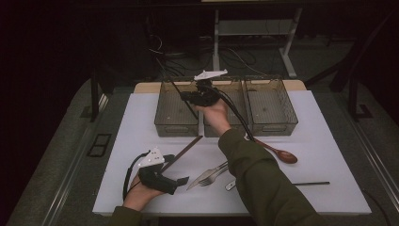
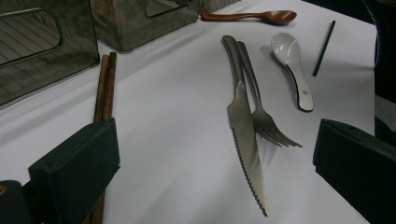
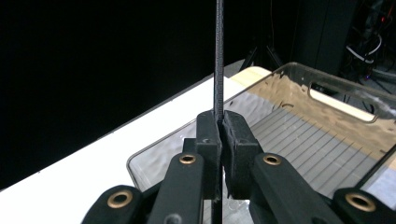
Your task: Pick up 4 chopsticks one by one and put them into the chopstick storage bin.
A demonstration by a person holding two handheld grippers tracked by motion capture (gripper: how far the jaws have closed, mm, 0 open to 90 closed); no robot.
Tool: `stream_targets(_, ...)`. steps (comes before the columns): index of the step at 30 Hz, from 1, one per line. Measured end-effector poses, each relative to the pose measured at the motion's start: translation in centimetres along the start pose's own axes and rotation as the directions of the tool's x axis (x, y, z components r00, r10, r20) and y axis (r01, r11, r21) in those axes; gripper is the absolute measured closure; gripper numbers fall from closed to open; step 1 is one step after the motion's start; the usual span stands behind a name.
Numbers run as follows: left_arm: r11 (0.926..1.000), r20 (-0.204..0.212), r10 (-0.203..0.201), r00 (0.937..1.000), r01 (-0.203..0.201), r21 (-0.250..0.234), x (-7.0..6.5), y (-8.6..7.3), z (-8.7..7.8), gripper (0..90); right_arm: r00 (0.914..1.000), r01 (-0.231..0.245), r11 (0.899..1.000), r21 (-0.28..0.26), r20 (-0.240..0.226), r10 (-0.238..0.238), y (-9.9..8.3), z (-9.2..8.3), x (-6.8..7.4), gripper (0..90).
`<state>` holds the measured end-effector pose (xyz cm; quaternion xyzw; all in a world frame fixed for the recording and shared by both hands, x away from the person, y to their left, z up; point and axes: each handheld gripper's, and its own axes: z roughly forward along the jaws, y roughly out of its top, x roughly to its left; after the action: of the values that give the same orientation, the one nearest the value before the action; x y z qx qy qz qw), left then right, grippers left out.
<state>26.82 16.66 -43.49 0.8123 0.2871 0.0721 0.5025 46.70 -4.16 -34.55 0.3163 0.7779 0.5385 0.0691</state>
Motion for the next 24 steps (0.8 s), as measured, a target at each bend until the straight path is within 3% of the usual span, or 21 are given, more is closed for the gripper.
stream_targets(11, 1.0000, 0.004, 0.003, 1.0000, -0.003, 0.001, 0.0, 0.0, 0.0, 0.0, 0.9994, -0.025, 0.997, 0.067, 0.024, 0.024, -1.7, 2.6, -0.8, 85.2)
stream_targets(24, 1.0000, 0.003, 0.002, 1.0000, -0.002, 0.000, 0.0, 0.0, 0.0, 0.0, 0.9972, -0.057, 0.989, 0.134, 0.055, 0.050, -2.3, 3.3, -1.0, 85.2)
